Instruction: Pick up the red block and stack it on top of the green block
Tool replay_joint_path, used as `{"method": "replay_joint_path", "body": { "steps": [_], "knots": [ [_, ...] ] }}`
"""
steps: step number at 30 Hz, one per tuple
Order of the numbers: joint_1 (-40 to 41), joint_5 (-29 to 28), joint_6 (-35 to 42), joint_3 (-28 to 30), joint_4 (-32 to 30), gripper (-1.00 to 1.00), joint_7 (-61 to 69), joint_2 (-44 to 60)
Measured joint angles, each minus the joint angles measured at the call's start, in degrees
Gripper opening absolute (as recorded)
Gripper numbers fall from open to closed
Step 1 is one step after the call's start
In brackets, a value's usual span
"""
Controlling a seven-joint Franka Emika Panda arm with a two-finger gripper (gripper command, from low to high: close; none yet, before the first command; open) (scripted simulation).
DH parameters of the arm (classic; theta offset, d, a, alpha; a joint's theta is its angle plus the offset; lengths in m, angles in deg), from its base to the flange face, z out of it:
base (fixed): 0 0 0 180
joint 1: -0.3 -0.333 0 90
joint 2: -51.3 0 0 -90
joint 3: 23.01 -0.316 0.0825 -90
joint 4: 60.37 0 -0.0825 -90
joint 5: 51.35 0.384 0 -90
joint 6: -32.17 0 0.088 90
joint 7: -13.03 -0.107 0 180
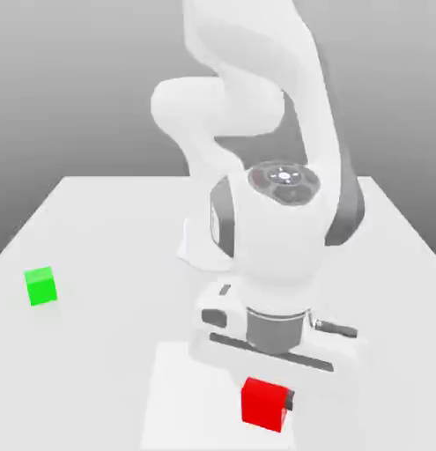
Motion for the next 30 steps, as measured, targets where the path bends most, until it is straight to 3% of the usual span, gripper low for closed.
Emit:
{"method": "replay_joint_path", "body": {
  "steps": [6,9,19,24,26,27,30],
  "knots": [
    [8.3,-1.7,0.3,11.1,-5.3,-1.00,-10.5,-5.8],
    [16.6,-2.8,0.5,16.4,-8.2,-1.00,-16.6,-9.1],
    [37.8,-2.3,0.6,27.3,-17.7,-1.00,-33.2,-19.1],
    [37.4,5.8,-6.6,28.8,-18.3,-1.00,-29.1,-12.0],
    [38.5,10.8,-10.2,26.6,-18.1,-1.00,-25.6,-7.9],
    [39.2,12.9,-11.5,25.5,-18.1,1.00,-24.1,-6.3],
    [39.2,12.9,-11.5,25.5,-18.1,1.00,-24.1,-6.3]
  ]
}}
